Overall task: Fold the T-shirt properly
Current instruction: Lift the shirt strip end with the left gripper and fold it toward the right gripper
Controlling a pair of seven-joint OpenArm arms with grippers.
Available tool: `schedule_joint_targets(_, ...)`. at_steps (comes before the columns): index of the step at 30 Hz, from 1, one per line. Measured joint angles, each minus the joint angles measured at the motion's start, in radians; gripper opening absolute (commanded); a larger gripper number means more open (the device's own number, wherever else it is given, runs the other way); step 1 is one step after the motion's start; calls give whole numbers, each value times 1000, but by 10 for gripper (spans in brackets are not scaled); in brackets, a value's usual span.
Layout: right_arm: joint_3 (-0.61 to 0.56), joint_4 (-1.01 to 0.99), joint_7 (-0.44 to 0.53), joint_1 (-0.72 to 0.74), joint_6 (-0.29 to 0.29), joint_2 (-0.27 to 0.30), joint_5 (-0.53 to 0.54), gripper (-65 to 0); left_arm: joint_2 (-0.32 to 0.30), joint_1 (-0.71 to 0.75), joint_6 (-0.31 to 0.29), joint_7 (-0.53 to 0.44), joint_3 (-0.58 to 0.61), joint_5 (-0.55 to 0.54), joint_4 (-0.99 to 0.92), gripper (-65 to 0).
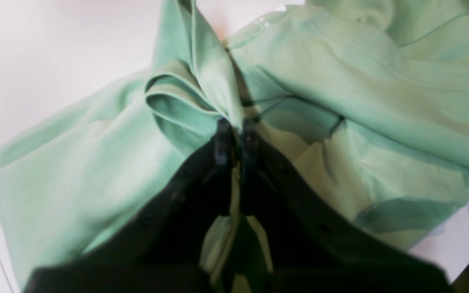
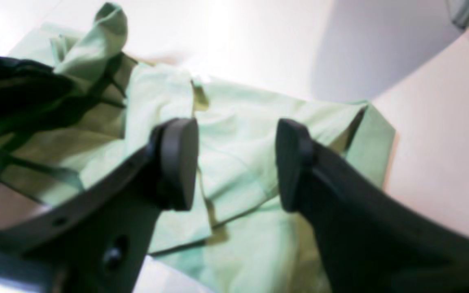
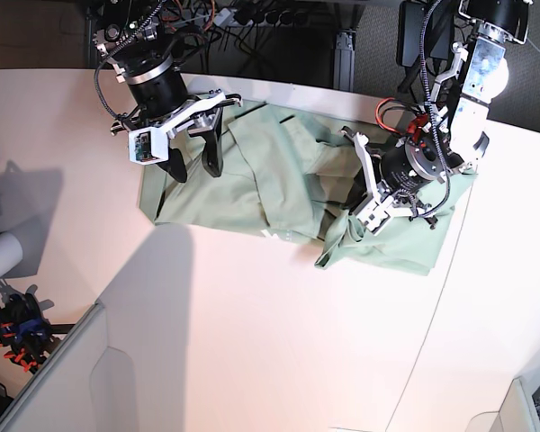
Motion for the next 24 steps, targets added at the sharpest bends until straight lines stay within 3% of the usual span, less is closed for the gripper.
schedule_joint_targets(2,0,0,4,2,0,0,0,-342,0,0,-2,-2,0,-13,-2,-451)
schedule_joint_targets(4,0,0,7,2,0,0,0,-342,0,0,-2,1,0,-50,-5,-404)
schedule_joint_targets(9,0,0,7,17,0,0,0,-342,0,8,-3,35,0,-182,-5,-405)
schedule_joint_targets(18,1,0,7,35,0,0,0,-342,-12,9,-162,34,-75,-428,120,-405)
schedule_joint_targets(24,2,0,7,35,0,0,0,-342,-59,9,-180,33,-198,-446,200,-405)
